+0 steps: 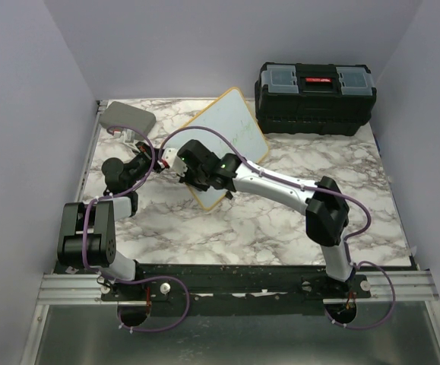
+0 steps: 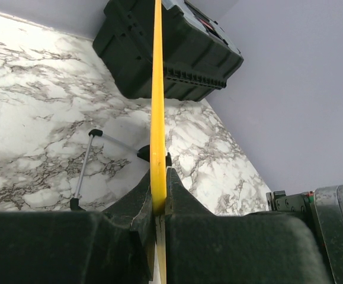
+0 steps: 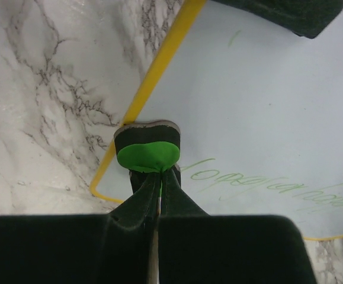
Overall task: Erase the whiteboard
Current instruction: Erase the whiteboard at the whiteboard stand.
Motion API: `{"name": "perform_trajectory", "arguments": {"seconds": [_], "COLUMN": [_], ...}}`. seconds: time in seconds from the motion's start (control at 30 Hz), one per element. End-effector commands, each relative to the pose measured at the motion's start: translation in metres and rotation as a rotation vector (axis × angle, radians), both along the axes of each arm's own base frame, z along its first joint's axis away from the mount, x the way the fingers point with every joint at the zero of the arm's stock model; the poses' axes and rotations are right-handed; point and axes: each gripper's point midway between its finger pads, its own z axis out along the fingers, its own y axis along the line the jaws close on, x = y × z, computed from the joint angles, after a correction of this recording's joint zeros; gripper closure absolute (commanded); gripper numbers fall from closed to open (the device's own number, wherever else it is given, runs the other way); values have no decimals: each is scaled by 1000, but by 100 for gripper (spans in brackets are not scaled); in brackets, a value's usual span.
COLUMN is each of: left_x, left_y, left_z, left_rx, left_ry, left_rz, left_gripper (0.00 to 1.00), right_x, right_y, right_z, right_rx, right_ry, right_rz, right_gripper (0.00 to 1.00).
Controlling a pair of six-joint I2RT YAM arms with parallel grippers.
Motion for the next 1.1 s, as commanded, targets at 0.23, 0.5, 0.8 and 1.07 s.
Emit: {"name": "perform_trajectory", "arguments": {"seconds": [0.23,0.5,0.8,1.07], "left_x": [-14,-14,-14,-15], "left_y": [-16,-16,-16,-16], "left_z": [3,3,2,2], "left_rx": [22,22,20,20], "left_ry": [-23,-24,-22,-21], "left_rz": [-99,-100,-99,-100], "left_gripper": [100,100,100,100], "right_x": [70,10,18,82], "right_y": [-21,-3,-19,-66], "right_z": [34,-19,-27,-8], "right_rx": [89,60,9,94], "right_ry": [-131,160,103,40], "right_rz": [-280,-25,-93,-346], "right_gripper": [99,99,99,99]}}
